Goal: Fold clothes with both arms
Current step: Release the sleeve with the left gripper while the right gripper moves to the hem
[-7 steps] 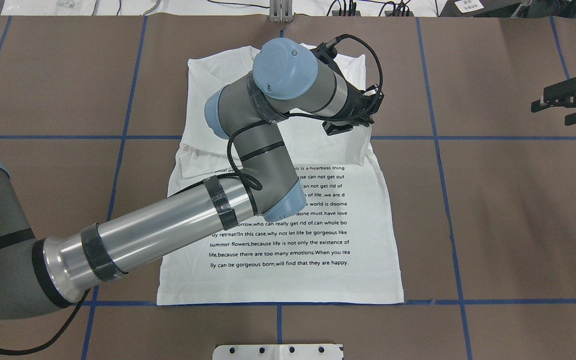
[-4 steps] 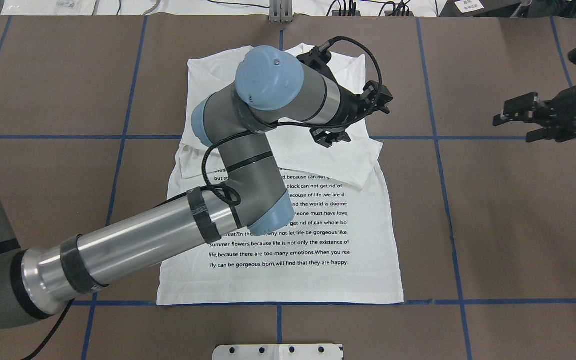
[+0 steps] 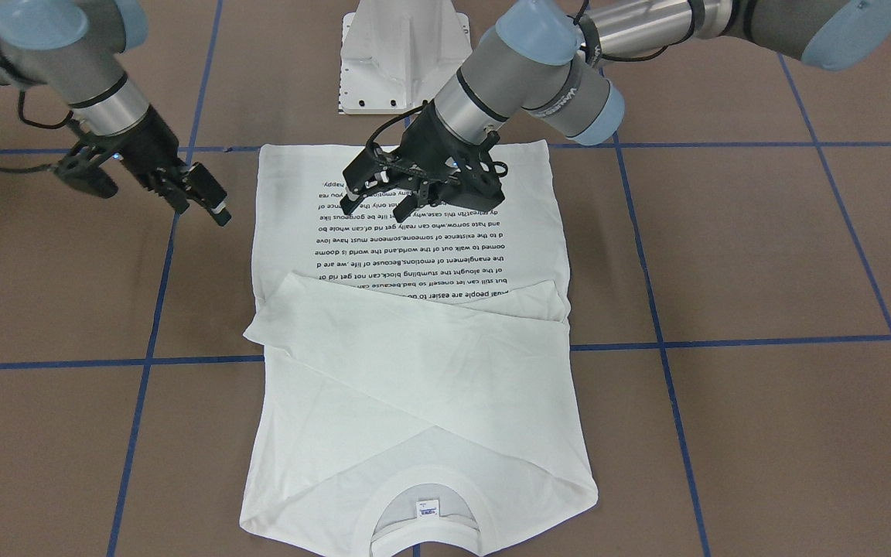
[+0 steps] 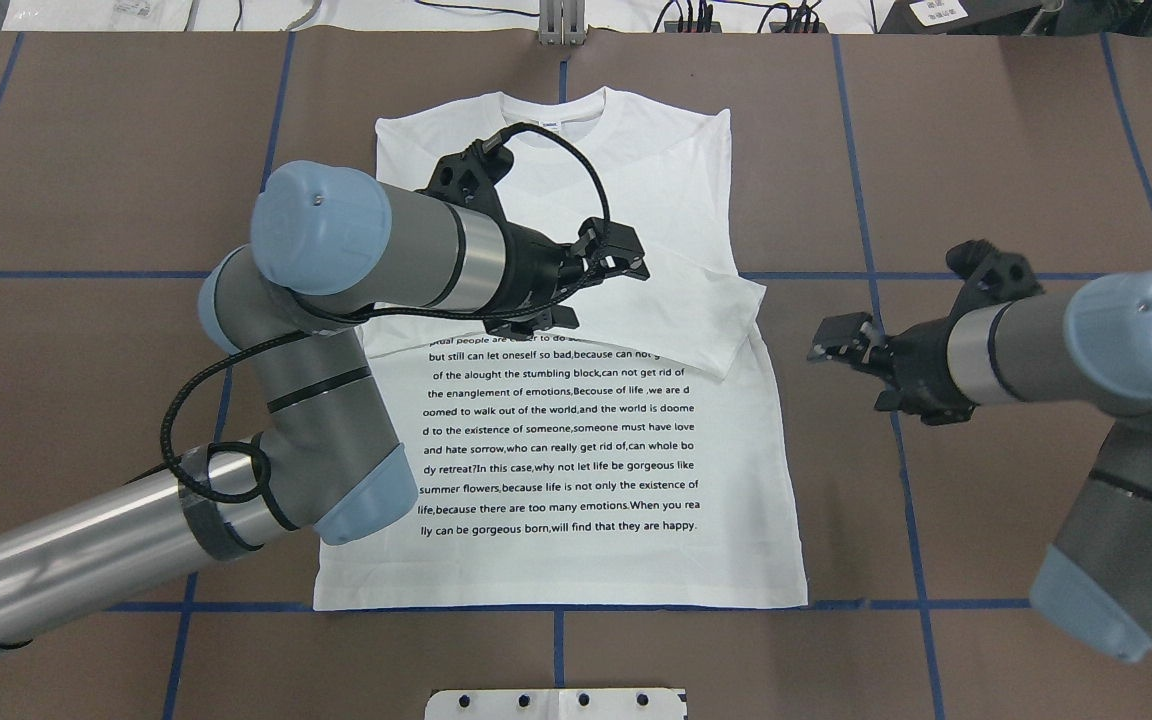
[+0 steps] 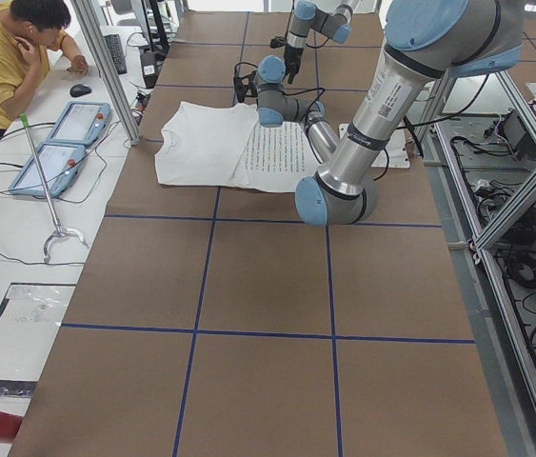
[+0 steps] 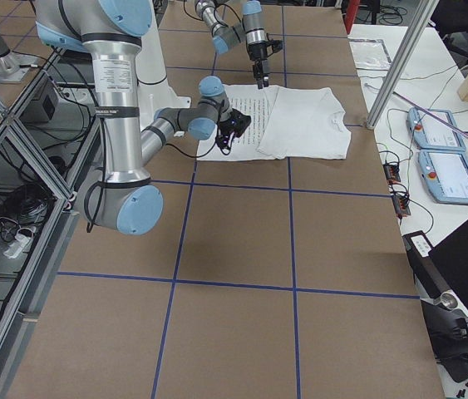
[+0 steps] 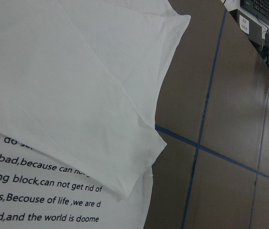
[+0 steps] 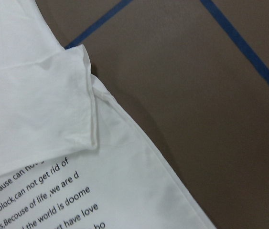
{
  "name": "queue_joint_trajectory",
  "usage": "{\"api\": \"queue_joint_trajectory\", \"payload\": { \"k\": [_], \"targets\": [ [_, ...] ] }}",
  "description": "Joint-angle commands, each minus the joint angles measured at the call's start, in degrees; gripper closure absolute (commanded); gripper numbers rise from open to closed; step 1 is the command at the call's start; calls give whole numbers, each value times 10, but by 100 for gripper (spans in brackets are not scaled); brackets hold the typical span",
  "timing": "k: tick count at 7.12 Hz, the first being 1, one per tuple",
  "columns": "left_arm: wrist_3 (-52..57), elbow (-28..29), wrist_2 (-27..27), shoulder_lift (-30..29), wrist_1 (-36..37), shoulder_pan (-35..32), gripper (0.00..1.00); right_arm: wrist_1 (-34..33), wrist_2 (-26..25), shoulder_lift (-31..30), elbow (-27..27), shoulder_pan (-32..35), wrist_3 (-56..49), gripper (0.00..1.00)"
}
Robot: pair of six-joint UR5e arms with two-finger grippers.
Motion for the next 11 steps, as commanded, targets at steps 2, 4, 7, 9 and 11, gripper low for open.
{"api": "queue_joint_trajectory", "payload": {
  "k": [2,4,7,9,11],
  "targets": [
    [14,-2,1,18,0,-8,6,-146,-127,14,16,-154,97,5],
    [13,-1,1,26,-3,-7,6,-145,-127,15,-18,-172,122,9],
    [13,2,3,28,-5,-5,6,-145,-124,9,-18,-170,123,47],
    [13,2,3,28,-6,-5,6,-146,-122,9,-15,-170,123,100],
    [13,2,2,28,-6,-5,6,-146,-103,8,-8,-168,123,100]
  ]
}}
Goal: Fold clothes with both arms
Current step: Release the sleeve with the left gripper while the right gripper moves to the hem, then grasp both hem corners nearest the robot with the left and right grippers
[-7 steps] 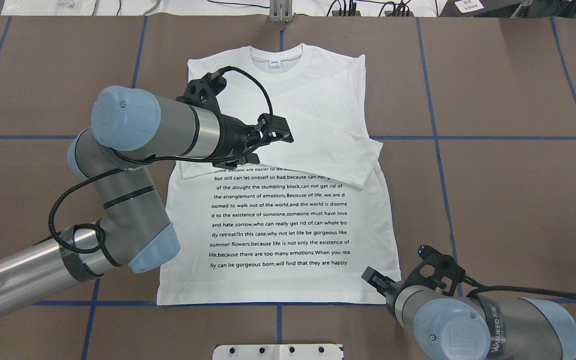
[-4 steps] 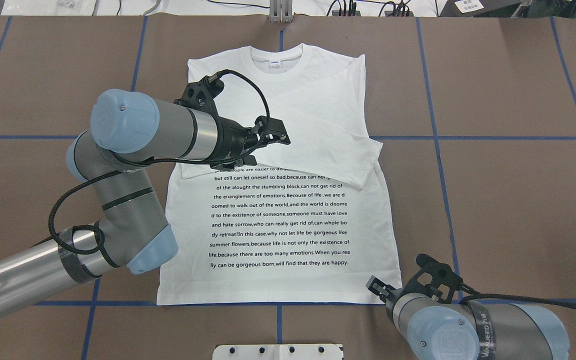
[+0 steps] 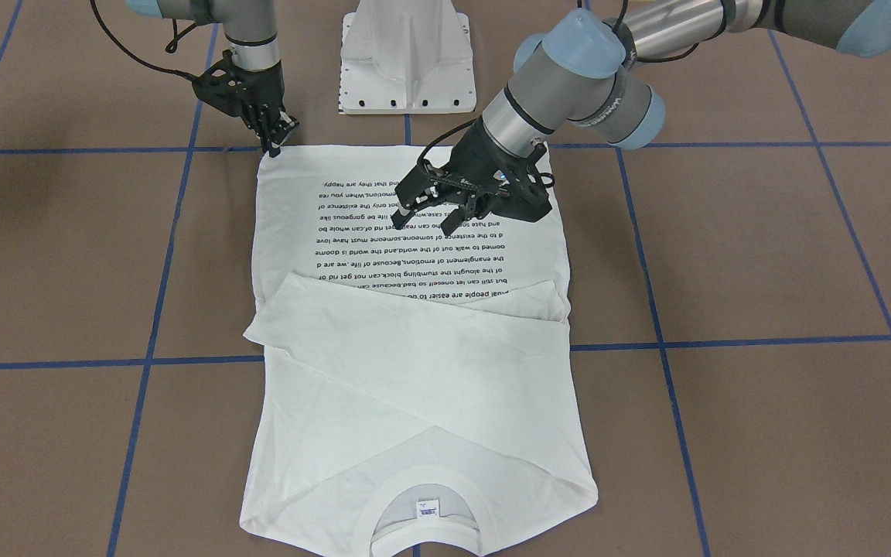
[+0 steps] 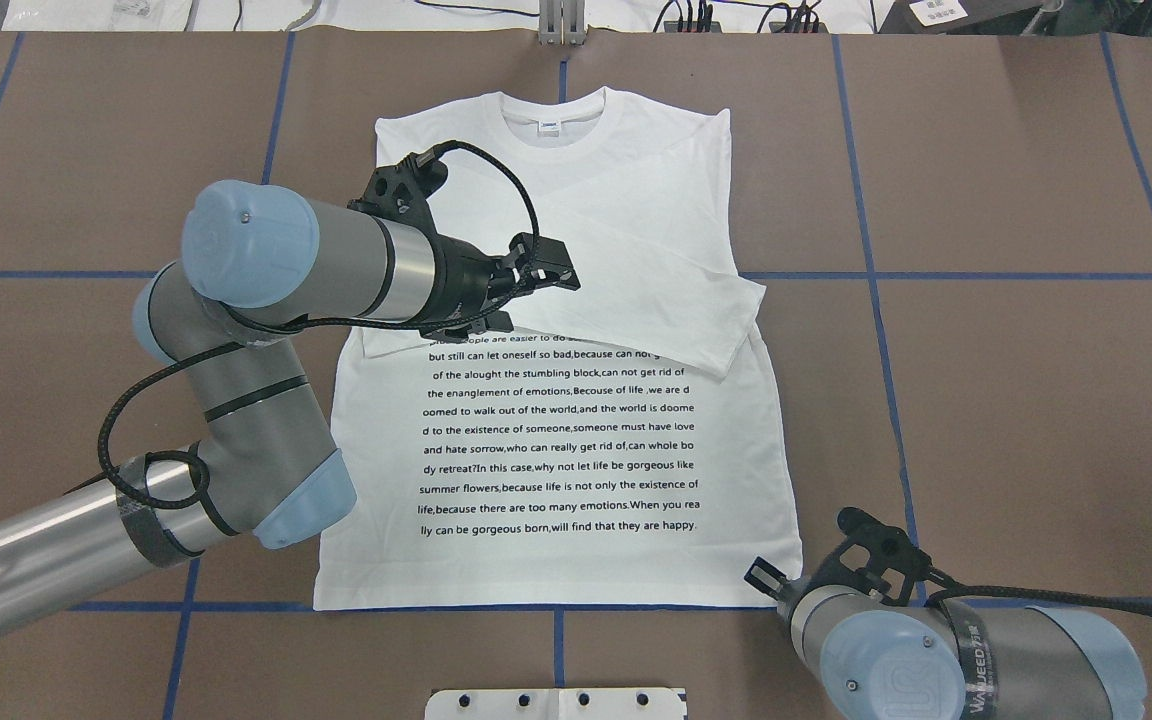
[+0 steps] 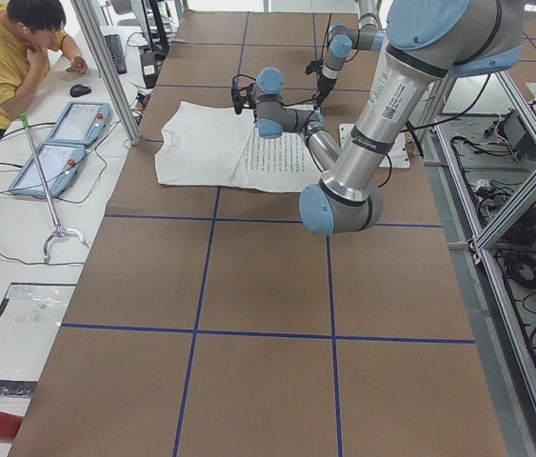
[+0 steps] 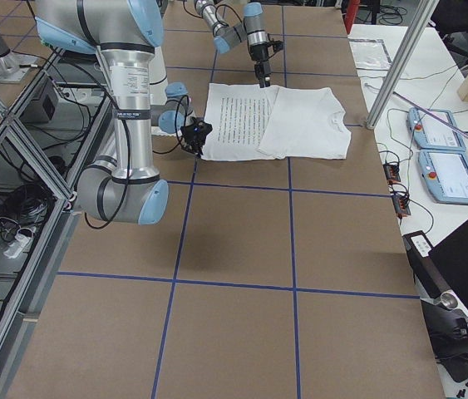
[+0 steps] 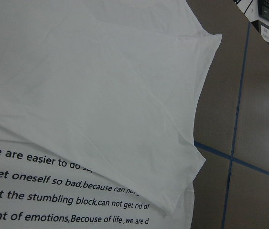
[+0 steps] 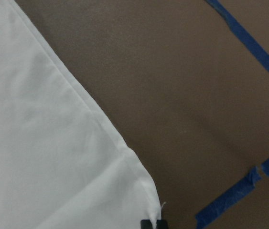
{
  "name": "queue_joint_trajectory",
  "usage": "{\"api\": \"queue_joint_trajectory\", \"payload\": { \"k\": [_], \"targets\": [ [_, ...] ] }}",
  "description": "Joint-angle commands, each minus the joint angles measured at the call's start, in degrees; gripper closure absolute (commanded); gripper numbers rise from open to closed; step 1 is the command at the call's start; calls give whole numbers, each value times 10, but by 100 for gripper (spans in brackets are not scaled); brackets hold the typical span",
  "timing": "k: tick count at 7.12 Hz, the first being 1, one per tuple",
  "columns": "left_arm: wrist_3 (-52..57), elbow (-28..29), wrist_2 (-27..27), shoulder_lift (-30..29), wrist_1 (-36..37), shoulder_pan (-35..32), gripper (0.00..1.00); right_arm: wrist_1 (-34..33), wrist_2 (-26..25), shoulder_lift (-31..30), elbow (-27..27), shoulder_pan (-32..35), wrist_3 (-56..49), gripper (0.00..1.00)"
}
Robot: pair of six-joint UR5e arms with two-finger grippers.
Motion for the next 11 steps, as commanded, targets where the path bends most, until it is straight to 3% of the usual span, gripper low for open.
{"api": "queue_joint_trajectory", "payload": {
  "k": [1,3,5,8,11],
  "targets": [
    [-2,-9,-7,3,12,-3,6,-1,18,-9,26,2,-1,100],
    [-9,-114,10,104,131,33,6,-1,22,-15,39,7,-1,100],
    [-49,-210,125,186,259,156,8,0,33,-14,50,22,-3,100],
    [-67,-220,129,277,266,216,25,1,39,-8,50,27,-2,100],
    [-68,-221,129,286,271,229,28,1,36,-6,48,26,-1,100]
  ]
}}
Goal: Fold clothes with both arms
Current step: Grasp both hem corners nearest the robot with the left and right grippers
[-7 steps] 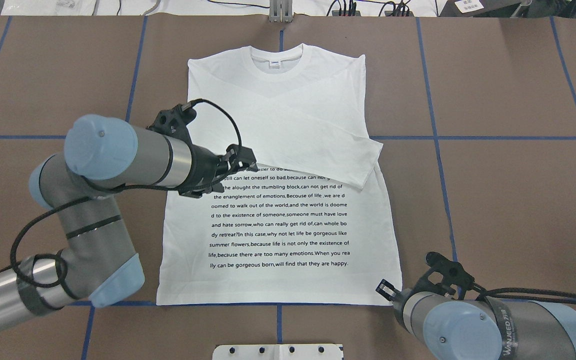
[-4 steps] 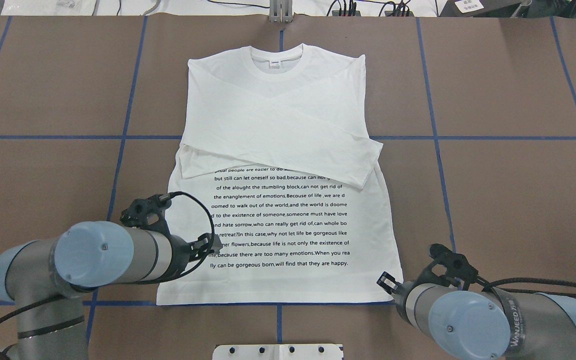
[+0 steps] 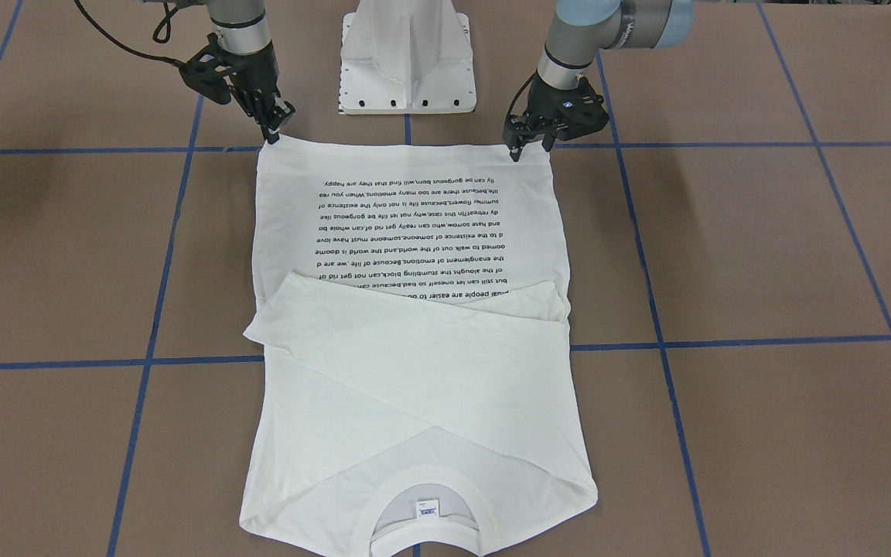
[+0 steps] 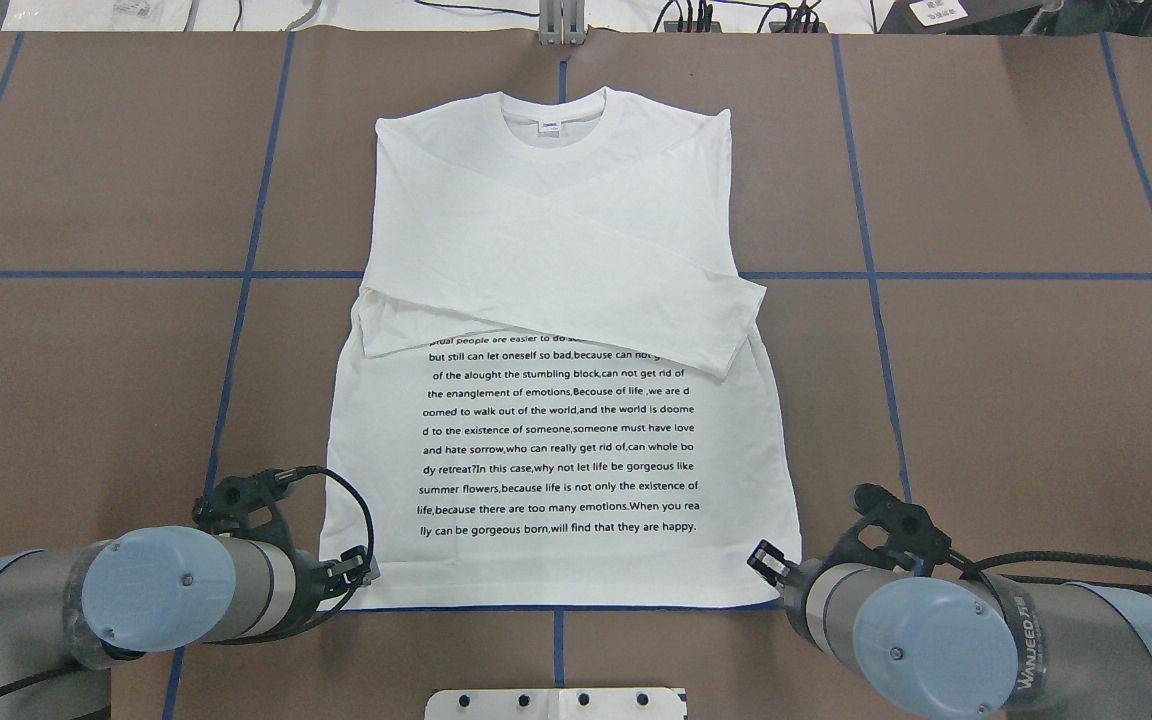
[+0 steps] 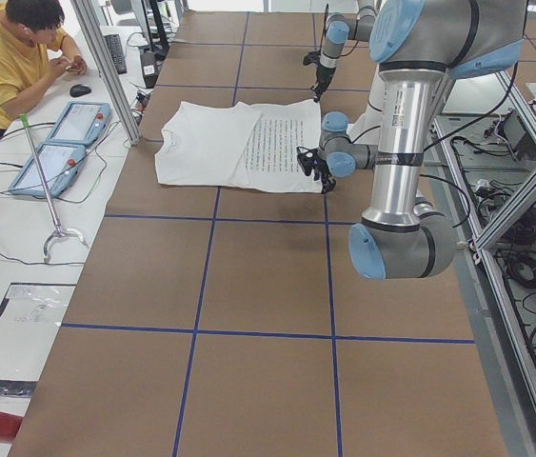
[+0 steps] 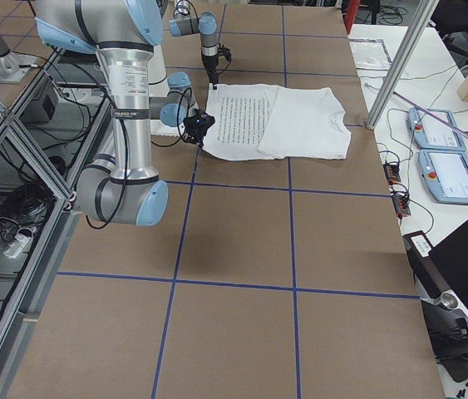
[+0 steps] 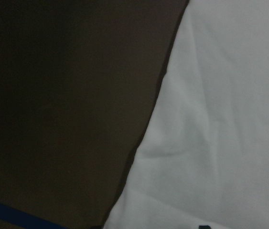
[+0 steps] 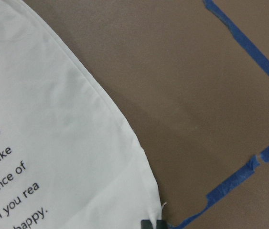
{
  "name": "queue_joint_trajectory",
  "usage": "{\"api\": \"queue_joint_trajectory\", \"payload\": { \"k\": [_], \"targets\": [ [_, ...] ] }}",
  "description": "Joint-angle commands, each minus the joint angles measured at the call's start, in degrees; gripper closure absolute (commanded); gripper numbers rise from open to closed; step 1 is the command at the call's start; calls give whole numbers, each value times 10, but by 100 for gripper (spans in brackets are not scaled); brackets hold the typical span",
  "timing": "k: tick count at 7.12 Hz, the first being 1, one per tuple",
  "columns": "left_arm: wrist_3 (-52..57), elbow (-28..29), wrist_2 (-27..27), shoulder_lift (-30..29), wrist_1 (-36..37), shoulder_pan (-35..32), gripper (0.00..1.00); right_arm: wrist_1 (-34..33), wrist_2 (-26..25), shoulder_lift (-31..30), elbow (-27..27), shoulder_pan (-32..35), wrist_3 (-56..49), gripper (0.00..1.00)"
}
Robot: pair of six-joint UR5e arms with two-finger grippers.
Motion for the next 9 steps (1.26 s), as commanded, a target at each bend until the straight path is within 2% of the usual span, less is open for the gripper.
{"api": "queue_joint_trajectory", "payload": {
  "k": [1,2,3,5,7,8,9],
  "targets": [
    [-1,-16,-1,3,28,9,28,0,-1,0,-3,-1,0,100],
    [-4,-19,-1,3,34,14,46,0,-1,0,-3,-2,0,100],
    [-12,-17,-1,4,34,15,99,0,-1,0,-3,-2,0,100],
    [-11,-19,-1,4,34,15,100,0,-1,0,-4,-2,0,100],
    [-20,-48,-2,4,34,15,100,0,0,-1,2,0,0,100],
    [-40,-64,-3,4,33,21,100,-1,2,-7,24,-5,1,100],
    [-46,-84,0,4,33,60,100,-6,25,-32,56,-25,3,100]
  ]
}}
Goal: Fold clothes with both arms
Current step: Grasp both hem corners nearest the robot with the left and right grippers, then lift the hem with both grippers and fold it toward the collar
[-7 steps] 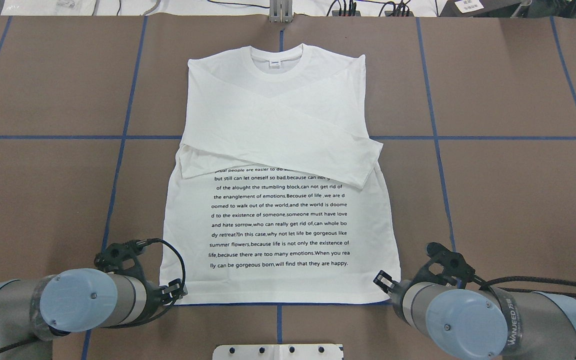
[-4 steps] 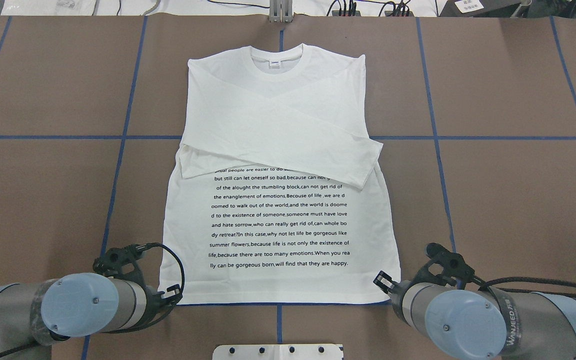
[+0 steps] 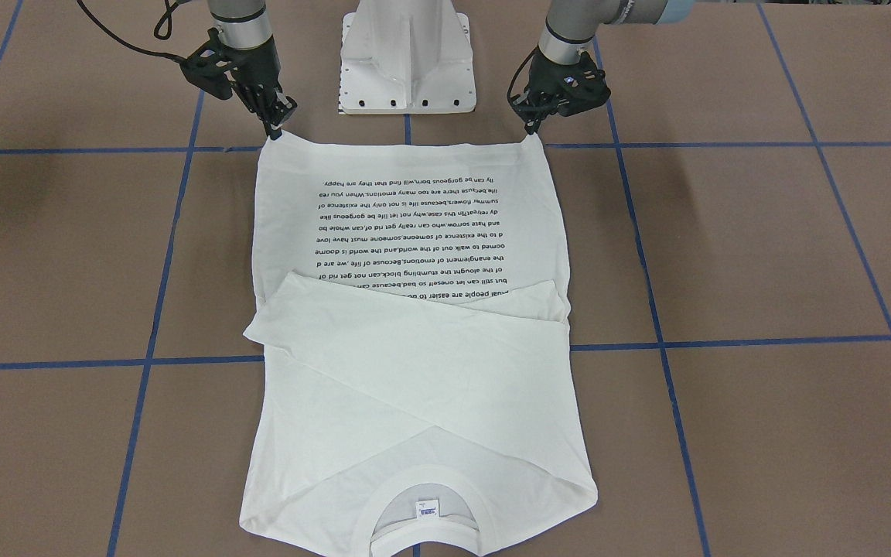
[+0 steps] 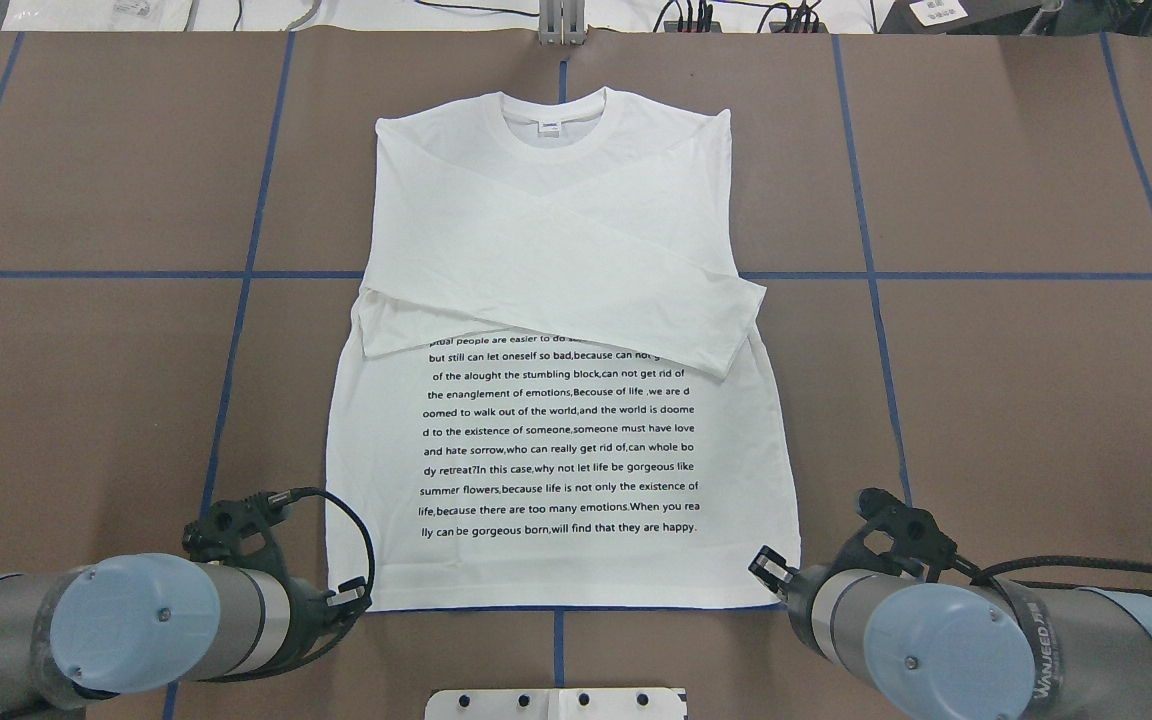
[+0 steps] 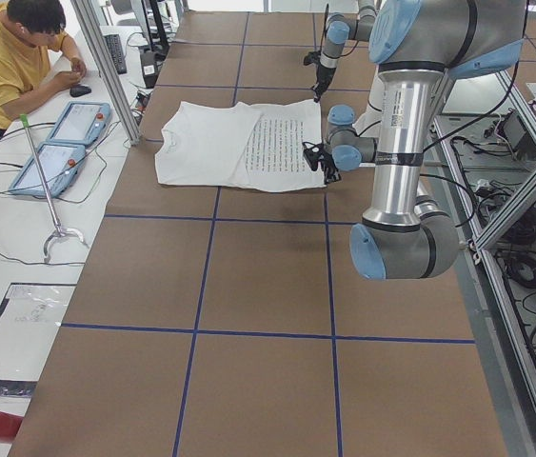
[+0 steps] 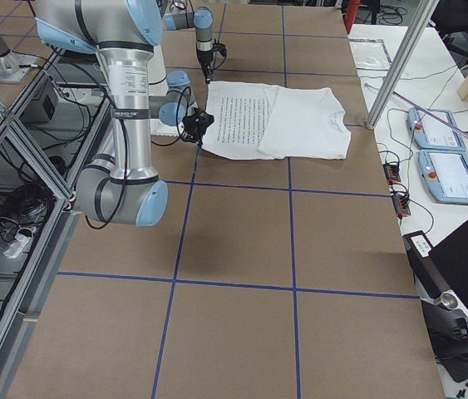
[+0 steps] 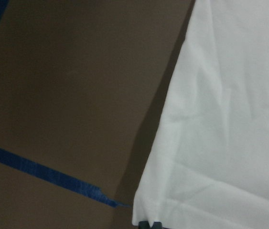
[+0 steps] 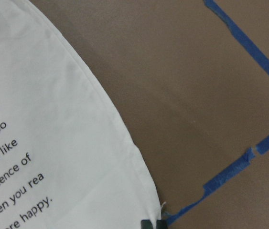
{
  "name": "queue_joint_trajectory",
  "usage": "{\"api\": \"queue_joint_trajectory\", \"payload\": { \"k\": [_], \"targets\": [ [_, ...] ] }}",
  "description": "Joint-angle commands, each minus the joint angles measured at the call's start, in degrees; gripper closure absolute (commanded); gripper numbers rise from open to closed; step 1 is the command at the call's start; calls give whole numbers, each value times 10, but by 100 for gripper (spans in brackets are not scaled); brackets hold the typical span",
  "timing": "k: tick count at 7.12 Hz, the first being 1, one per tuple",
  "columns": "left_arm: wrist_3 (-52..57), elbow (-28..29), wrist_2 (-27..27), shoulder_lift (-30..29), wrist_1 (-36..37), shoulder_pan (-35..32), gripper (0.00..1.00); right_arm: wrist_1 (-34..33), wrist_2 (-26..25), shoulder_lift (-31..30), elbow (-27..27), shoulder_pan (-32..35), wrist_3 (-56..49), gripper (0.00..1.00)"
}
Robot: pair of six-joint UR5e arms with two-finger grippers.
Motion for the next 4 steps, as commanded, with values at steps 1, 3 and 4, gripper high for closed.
{"api": "queue_joint_trajectory", "payload": {
  "k": [1,3,4],
  "targets": [
    [-45,-46,3,1,-1,59,100,-5,19,-50,61,-41,4,100],
    [-42,-108,1,4,1,42,100,-8,21,-64,110,-35,4,100],
    [-14,-129,-5,0,1,-22,100,-8,22,-55,109,9,2,100]
  ]
}}
